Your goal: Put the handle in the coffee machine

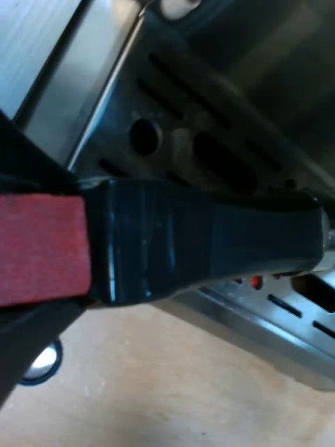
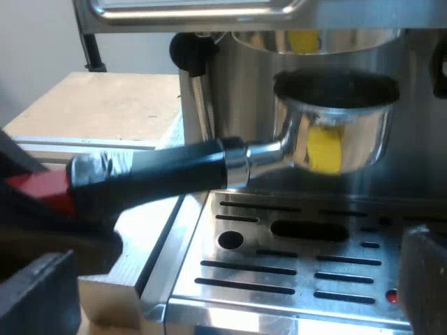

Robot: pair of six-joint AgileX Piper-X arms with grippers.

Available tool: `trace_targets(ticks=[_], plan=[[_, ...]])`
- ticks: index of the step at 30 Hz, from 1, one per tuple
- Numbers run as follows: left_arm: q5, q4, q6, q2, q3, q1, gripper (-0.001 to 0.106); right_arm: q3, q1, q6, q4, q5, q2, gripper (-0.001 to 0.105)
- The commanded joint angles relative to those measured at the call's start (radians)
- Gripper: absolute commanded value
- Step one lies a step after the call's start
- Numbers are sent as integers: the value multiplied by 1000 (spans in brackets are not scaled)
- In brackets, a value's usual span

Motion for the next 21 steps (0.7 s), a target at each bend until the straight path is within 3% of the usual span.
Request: trace_targets(ticks=[1, 13, 21], plan=[[41, -14, 10, 2, -14, 1, 0, -3, -14, -17, -22, 15, 2, 93], [32, -28, 1, 3, -61, 1, 0, -3, -52, -79, -67, 8, 4, 93], [26, -33, -7, 3, -60, 1, 0, -3, -54, -79, -85, 8, 4, 93]])
